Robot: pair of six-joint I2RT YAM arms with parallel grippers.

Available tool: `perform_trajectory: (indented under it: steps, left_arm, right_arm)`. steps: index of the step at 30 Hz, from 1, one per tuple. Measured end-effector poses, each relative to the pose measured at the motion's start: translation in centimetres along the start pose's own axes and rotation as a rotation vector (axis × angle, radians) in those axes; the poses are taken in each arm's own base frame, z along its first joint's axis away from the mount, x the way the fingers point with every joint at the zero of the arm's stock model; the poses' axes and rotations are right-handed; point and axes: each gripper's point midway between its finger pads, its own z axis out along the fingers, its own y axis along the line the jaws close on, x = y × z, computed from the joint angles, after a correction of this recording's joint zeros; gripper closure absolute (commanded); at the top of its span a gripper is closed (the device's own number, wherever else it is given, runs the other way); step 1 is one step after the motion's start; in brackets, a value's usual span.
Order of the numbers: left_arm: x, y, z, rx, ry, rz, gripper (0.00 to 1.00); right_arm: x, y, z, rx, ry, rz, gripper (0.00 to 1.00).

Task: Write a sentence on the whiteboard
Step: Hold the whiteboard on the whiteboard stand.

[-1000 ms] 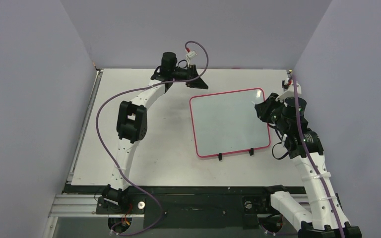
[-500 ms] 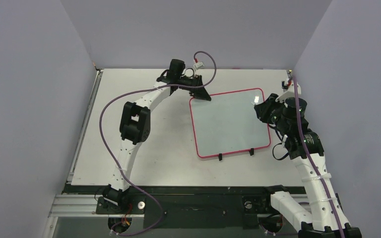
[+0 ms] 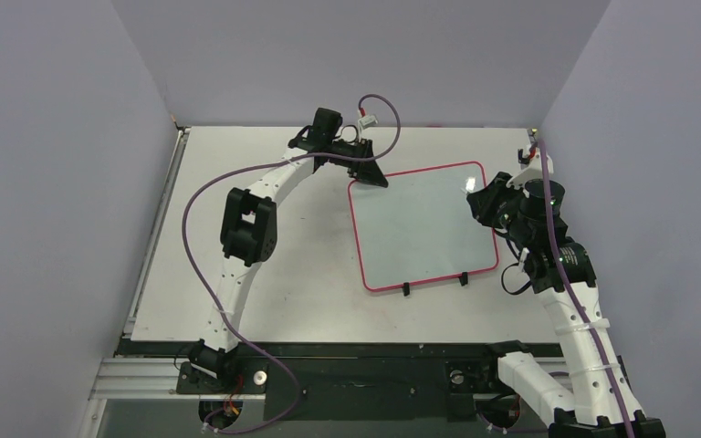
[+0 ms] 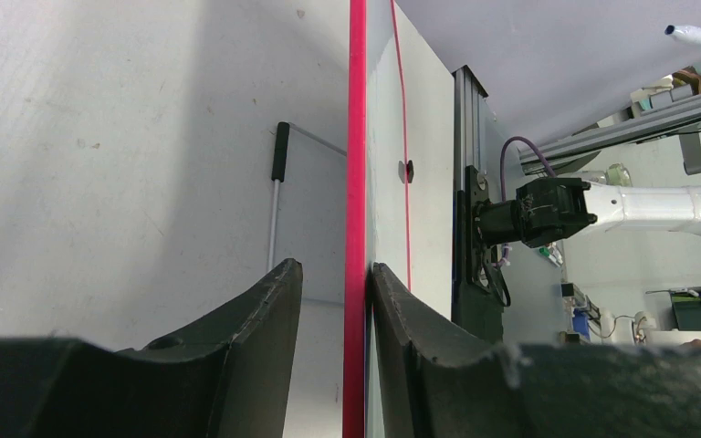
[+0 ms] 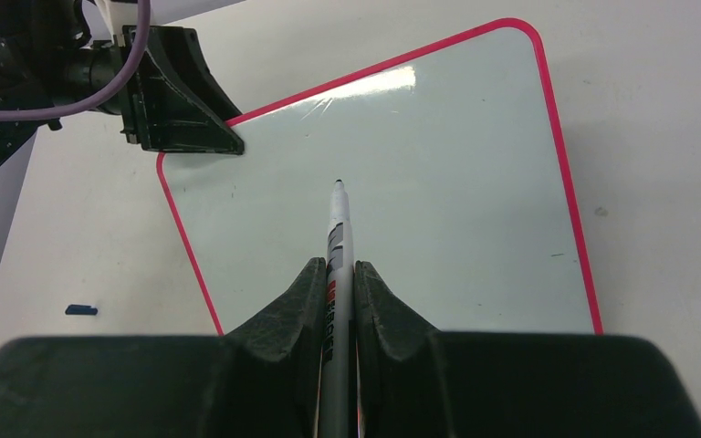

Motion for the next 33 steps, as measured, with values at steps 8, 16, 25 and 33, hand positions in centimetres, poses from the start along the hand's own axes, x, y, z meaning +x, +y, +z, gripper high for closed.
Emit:
perform_trajectory:
  steps: [8, 16, 25, 33]
  left_arm:
    - [-0.2, -0.2, 0.1, 0.003, -0.004, -0.019, 0.69]
    - [-0.5, -0.7, 0.3, 0.008, -0.01, -0.026, 0.68]
    - [-1.5, -2.0, 0.1, 0.001, -0.027, 0.001, 0.69]
    - [-0.8, -1.7, 0.3, -0.036, -0.006, 0.015, 0.74]
  right_arm:
    - [0.0, 0.1, 0.0, -0.006, 0.003, 0.0, 1.0]
    - [0.1, 0.2, 0.0, -0.009, 0.004, 0.001, 1.0]
    - [0.1, 0.2, 0.0, -0.009, 0.004, 0.003, 1.0]
    - [0.1, 0.3, 0.0, -0.015, 0.006, 0.005, 1.0]
